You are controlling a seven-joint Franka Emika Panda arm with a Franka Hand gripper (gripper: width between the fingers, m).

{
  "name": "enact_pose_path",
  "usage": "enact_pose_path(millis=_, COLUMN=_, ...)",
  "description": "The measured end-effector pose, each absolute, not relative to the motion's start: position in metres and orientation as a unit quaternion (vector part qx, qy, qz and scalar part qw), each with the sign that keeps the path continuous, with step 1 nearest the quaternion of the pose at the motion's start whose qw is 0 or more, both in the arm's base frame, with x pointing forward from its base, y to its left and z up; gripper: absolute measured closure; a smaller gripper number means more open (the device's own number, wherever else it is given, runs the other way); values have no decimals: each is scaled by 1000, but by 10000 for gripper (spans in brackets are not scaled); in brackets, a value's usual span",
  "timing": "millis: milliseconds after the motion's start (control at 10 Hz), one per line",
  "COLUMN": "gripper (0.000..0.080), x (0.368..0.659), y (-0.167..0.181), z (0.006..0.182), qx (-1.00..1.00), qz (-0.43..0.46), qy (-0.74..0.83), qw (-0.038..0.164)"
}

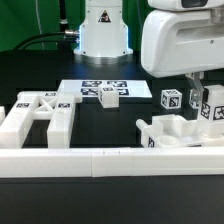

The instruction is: Assemble chair

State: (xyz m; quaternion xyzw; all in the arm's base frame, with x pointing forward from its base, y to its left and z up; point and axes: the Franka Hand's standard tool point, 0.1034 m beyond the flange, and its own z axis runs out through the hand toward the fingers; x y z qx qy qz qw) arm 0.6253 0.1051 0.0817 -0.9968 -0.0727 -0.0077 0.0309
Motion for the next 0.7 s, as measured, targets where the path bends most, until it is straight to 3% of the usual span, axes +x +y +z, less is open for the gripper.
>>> enact_pose_path(millis=700, gripper=512, x=623, y=123, z=81, qx=-955, qz=-12, qy=295, qw=38)
